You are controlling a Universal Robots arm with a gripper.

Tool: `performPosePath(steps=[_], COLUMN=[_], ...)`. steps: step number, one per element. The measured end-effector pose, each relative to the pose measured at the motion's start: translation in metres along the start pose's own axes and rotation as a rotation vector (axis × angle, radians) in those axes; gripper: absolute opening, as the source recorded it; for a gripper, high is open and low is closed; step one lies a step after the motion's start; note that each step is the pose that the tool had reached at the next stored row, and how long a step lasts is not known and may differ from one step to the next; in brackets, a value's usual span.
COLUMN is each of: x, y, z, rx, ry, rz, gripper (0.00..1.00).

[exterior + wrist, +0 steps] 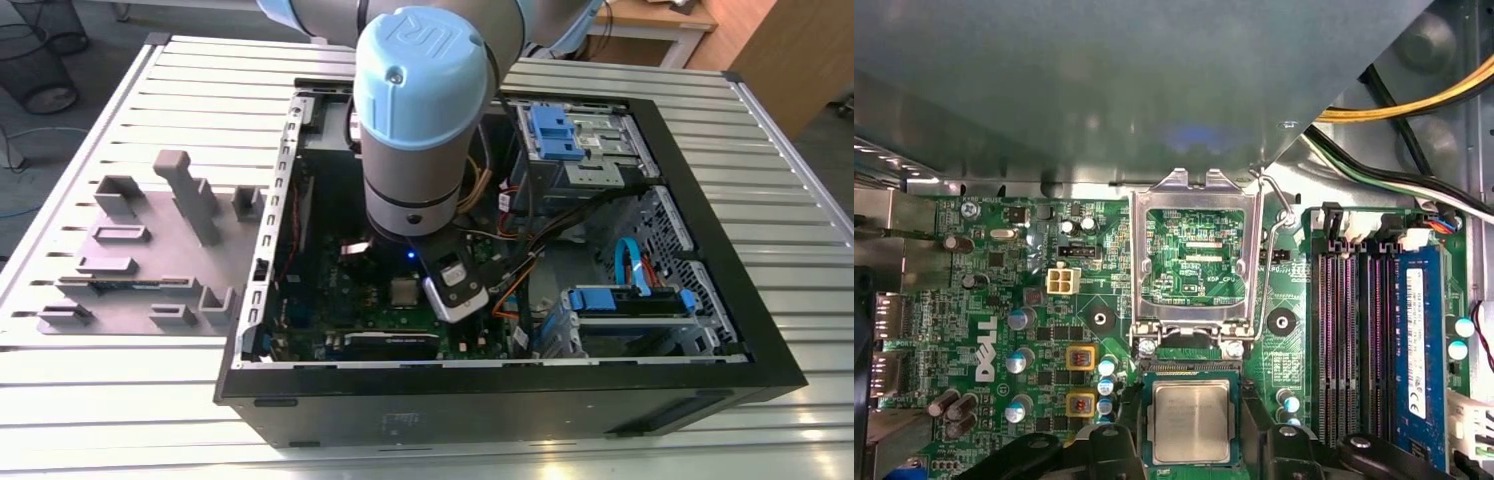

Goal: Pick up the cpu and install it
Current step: 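Place the cpu into insertion slot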

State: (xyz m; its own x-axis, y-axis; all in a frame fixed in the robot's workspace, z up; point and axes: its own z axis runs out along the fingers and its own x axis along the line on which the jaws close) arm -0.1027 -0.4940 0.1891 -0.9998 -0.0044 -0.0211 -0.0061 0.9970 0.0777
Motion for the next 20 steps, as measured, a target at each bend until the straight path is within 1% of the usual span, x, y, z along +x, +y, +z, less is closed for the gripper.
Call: performPosePath(steps=[3,20], x=[0.0,0.0], y=[-0.0009,-0.0012], z=[-0.0001,0.0011], rx=[0.0001,0.0002], ry=[0.0,0.0001], rz=[0.0,0.0], gripper=[0.47,0.47])
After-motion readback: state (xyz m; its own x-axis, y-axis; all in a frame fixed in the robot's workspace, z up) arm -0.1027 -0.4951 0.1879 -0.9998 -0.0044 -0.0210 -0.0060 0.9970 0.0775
